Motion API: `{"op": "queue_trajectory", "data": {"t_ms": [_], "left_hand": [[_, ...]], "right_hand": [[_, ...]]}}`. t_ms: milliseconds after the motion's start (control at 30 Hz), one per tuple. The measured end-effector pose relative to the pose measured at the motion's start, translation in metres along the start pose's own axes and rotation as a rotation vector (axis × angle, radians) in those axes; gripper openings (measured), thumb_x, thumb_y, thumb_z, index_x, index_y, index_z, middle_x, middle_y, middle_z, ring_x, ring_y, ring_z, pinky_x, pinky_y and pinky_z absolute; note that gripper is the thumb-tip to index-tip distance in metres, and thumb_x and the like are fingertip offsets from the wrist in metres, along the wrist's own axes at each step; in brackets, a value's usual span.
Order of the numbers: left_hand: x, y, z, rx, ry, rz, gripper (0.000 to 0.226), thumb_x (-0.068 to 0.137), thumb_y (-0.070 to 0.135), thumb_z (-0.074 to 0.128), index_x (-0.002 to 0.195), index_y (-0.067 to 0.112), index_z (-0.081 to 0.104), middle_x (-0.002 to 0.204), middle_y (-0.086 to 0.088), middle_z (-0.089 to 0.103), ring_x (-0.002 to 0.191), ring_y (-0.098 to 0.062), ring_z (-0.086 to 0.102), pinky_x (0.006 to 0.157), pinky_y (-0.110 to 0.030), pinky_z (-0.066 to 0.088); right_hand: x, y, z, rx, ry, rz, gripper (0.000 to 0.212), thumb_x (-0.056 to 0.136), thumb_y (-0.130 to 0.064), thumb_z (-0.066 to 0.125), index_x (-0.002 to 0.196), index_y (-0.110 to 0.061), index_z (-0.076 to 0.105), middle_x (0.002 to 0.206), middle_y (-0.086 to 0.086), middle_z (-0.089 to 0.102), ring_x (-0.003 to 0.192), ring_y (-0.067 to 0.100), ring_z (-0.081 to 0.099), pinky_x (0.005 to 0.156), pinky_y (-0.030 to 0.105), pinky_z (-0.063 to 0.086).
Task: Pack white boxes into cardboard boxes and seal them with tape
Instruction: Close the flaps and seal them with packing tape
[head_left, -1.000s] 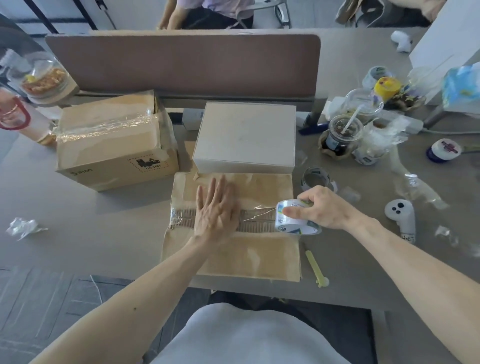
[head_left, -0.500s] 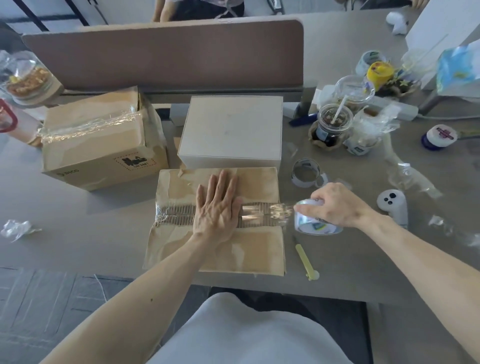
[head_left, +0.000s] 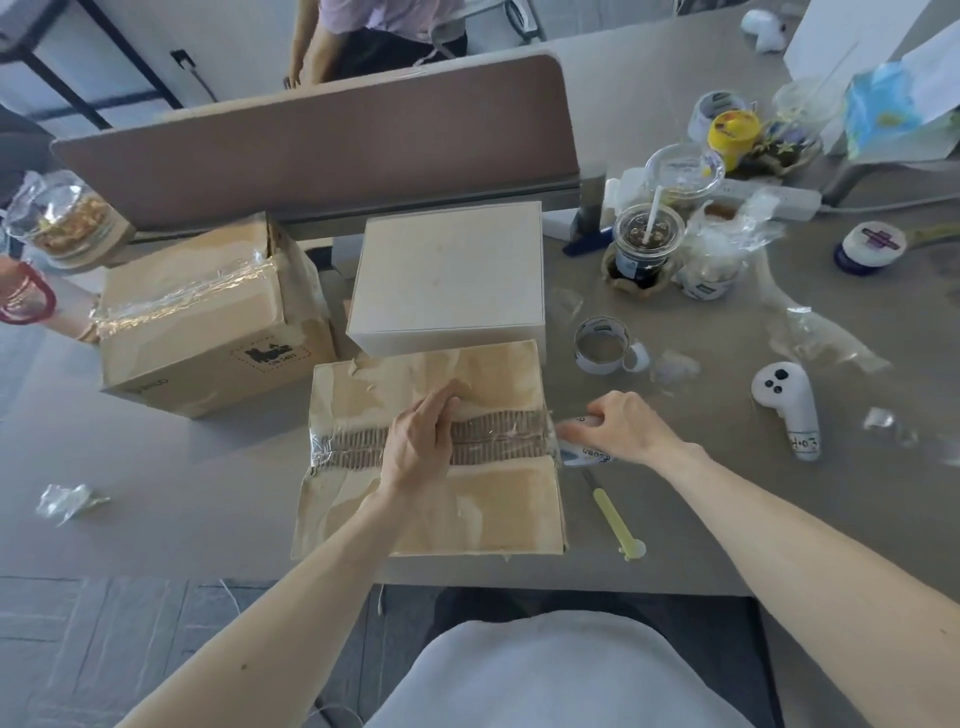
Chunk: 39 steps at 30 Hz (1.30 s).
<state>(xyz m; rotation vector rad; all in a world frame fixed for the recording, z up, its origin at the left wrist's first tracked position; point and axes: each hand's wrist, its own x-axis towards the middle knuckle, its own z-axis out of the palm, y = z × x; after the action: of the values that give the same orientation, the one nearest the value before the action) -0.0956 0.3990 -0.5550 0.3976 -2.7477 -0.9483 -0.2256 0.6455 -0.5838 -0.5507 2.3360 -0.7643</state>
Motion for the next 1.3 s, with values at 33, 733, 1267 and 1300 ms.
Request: {"op": "queue_trajectory", "data": {"t_ms": [33,733,1267,1300], "left_hand": [[0.0,0.006,-0.003,-0.038,-0.001,0.02,0.039,0.097,-0.001,0.045,0.123,0.021,0.064,0.106,0.0,0.074,0.094,-0.009,0.071,0.077,-0.035,0.061],[0.063,0.086,0.036,-0.053,-0.458,0.208,0.055,0.086,-0.023,0.043,0.115,0.015,0.069,0.135,0.004,0.059,0.107,-0.01,0.067,0.085,-0.01,0.05],[0.109,0.102,0.061,0.043,-0.678,0.165,0.02,0.079,0.012,0.082,0.096,0.011,0.072,0.083,-0.002,0.074,0.059,-0.016,0.07,0.059,-0.028,0.057],[0.114,0.102,0.069,0.099,-0.709,0.211,0.018,0.082,0.016,0.081,0.098,0.012,0.073,0.086,-0.001,0.075,0.064,-0.014,0.071,0.065,-0.029,0.059]], "right_hand": [[-0.001,0.001,0.0,0.026,-0.002,-0.003,0.062,0.076,-0.068,0.067,0.053,-0.018,0.038,0.052,-0.005,0.039,0.047,0.012,0.036,0.05,0.029,0.028],[-0.064,0.078,0.066,0.147,0.082,0.346,0.036,0.082,-0.056,0.064,0.094,-0.022,0.063,0.096,-0.003,0.064,0.089,0.018,0.063,0.078,0.034,0.054],[-0.077,0.067,0.087,0.138,0.234,0.518,0.018,0.091,-0.03,0.054,0.095,-0.013,0.052,0.094,0.011,0.06,0.089,0.034,0.063,0.068,0.034,0.048],[-0.082,0.066,0.085,0.188,0.266,0.529,0.016,0.089,-0.028,0.057,0.093,-0.014,0.052,0.091,0.009,0.062,0.085,0.032,0.063,0.069,0.036,0.051]]}}
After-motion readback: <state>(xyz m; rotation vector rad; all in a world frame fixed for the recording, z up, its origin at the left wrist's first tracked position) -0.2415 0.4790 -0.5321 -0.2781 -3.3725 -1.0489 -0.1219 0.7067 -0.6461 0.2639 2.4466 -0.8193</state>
